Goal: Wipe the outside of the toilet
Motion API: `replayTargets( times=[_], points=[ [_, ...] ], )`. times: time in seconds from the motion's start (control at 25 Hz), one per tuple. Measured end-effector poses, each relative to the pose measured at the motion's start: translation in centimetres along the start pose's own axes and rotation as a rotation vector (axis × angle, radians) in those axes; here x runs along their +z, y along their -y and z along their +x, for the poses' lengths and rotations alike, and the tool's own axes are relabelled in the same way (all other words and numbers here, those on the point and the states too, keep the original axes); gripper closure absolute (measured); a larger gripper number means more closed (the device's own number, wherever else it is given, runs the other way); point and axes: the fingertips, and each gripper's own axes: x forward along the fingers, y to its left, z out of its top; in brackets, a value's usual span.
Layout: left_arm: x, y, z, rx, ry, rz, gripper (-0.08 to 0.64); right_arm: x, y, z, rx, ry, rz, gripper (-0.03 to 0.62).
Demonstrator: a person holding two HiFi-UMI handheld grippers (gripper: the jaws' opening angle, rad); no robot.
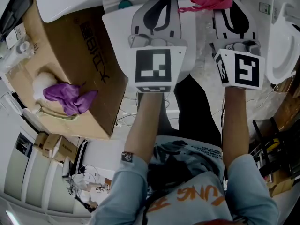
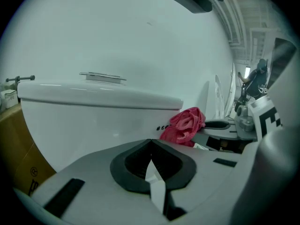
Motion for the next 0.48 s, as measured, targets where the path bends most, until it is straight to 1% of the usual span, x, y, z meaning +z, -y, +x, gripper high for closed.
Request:
replayTargets(
  times=[0.12,0.2,0.36,0.48],
  points=[
    [-1.1,0.0,-0.5,-0.003,-0.017,-0.009,0.534,-1.1,0.9,-0.8,-0.052,-0.028,0.003,0.5],
    [-2.0,-0.7,-1.2,0.011,-0.028,-0.021,0.534,-1.9,0.4,-1.3,-0.05,-0.048,0.002,0.5],
    [-3.6,-3.0,-2.9,0.054,-0.043,-0.054,0.534,-3.2,-2.9,-1.5,0.012,-0.091,-0.012,0.5],
    [-4.9,-5.6,-4.7,0.089,-0.057,-0.072,0.534,-3.4,-6.8,-0.9,0.076,-0.107,-0.019,0.5]
  ],
)
